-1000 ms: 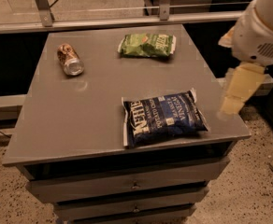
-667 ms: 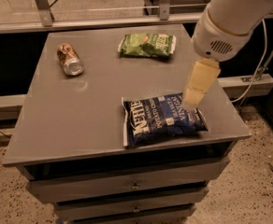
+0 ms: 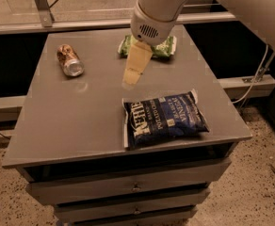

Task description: Place orange can upright

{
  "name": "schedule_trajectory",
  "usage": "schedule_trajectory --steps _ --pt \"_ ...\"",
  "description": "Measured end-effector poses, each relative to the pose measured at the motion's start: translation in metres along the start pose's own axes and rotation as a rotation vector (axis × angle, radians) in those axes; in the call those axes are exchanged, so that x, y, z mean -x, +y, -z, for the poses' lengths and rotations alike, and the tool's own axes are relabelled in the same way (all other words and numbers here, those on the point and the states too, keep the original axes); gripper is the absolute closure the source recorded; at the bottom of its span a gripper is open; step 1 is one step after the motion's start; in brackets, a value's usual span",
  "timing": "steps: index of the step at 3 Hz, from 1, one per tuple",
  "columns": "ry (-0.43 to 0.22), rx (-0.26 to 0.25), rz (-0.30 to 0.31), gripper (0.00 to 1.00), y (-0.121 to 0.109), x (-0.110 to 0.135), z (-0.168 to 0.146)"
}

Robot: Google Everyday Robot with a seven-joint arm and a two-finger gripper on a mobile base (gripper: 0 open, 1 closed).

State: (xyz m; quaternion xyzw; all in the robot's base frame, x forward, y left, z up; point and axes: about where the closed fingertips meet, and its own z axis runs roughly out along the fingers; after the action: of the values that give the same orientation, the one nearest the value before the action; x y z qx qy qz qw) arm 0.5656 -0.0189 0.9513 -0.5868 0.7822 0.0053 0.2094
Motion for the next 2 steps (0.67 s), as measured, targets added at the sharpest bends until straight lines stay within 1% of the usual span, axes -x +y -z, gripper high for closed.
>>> schedule_trajectory --steps 1,2 --pt "0.0 0.0 0.0 0.0 0.0 0.0 0.0" --pt "-0.059 -0.009 -0.002 0.0 -0.004 0.019 -0.006"
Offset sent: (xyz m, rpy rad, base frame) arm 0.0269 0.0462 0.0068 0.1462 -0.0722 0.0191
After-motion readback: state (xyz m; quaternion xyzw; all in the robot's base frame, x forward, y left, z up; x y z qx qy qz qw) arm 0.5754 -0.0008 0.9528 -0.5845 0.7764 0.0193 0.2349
